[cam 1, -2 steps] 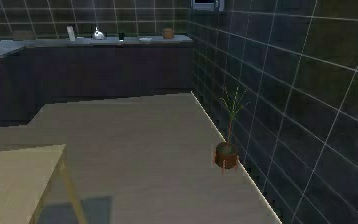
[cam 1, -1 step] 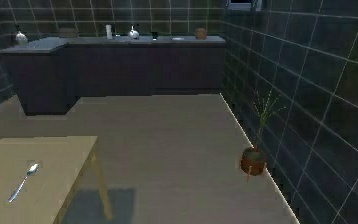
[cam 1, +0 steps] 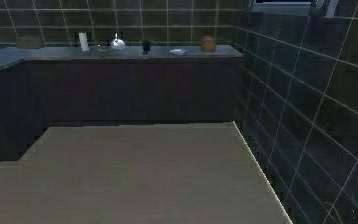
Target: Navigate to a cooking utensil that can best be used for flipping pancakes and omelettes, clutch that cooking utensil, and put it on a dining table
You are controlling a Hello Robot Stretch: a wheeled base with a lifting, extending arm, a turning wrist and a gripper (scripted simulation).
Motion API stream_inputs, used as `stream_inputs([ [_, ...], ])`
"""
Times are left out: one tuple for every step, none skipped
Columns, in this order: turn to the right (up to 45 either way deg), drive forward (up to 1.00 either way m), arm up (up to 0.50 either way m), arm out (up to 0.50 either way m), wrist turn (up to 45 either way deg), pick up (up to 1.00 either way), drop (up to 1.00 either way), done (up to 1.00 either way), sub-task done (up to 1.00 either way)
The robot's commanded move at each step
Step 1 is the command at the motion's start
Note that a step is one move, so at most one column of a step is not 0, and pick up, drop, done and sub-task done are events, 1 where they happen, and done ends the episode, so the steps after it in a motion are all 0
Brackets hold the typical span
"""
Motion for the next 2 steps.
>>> stream_inputs([
  [-6.0,0.0,0.0,0.0,0.0,0.0,0.0,0.0,0.0],
  [0.0,0.35,0.0,0.0,0.0,0.0,0.0,0.0,0.0],
])
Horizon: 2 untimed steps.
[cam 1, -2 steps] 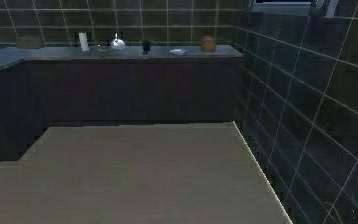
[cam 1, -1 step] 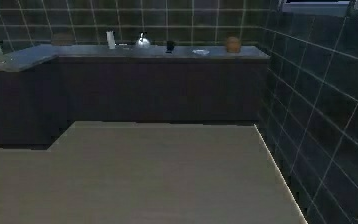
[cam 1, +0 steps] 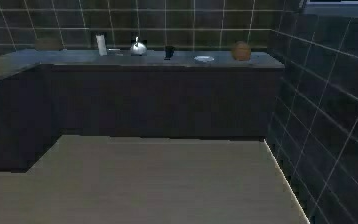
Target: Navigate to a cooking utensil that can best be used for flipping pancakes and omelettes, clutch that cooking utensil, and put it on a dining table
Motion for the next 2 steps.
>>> stream_inputs([
  [-30.0,0.0,0.0,0.0,0.0,0.0,0.0,0.0,0.0],
  [0.0,1.0,0.0,0.0,0.0,0.0,0.0,0.0,0.0],
])
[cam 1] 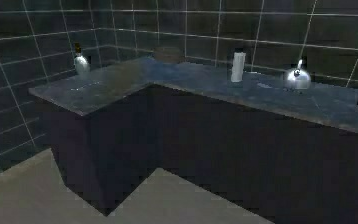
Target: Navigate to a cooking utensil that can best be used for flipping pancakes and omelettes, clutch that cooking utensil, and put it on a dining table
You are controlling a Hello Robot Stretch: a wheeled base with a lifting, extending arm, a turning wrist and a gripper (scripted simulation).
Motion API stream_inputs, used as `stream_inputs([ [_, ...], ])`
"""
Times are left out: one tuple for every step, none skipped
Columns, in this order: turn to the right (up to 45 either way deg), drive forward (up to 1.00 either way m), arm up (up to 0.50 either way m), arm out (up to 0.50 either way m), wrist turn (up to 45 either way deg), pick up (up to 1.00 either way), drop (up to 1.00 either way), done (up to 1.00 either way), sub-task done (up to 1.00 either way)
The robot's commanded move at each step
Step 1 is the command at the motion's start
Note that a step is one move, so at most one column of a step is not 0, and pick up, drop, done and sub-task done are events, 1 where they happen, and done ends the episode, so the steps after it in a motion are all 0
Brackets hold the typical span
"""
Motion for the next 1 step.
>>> stream_inputs([
  [0.0,0.9,0.0,0.0,0.0,0.0,0.0,0.0,0.0],
])
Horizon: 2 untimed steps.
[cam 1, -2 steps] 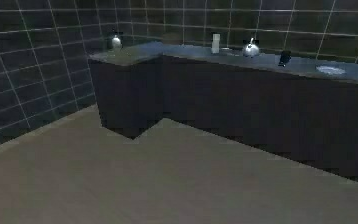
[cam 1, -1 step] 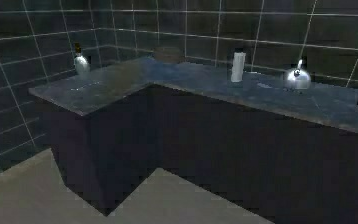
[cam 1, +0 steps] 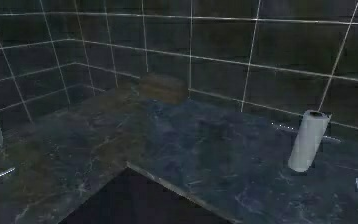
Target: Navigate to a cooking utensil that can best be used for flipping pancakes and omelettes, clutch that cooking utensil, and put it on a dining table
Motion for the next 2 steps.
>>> stream_inputs([
  [-24.0,0.0,0.0,0.0,0.0,0.0,0.0,0.0,0.0],
  [0.0,0.0,0.5,0.0,0.0,0.0,0.0,0.0,0.0],
])
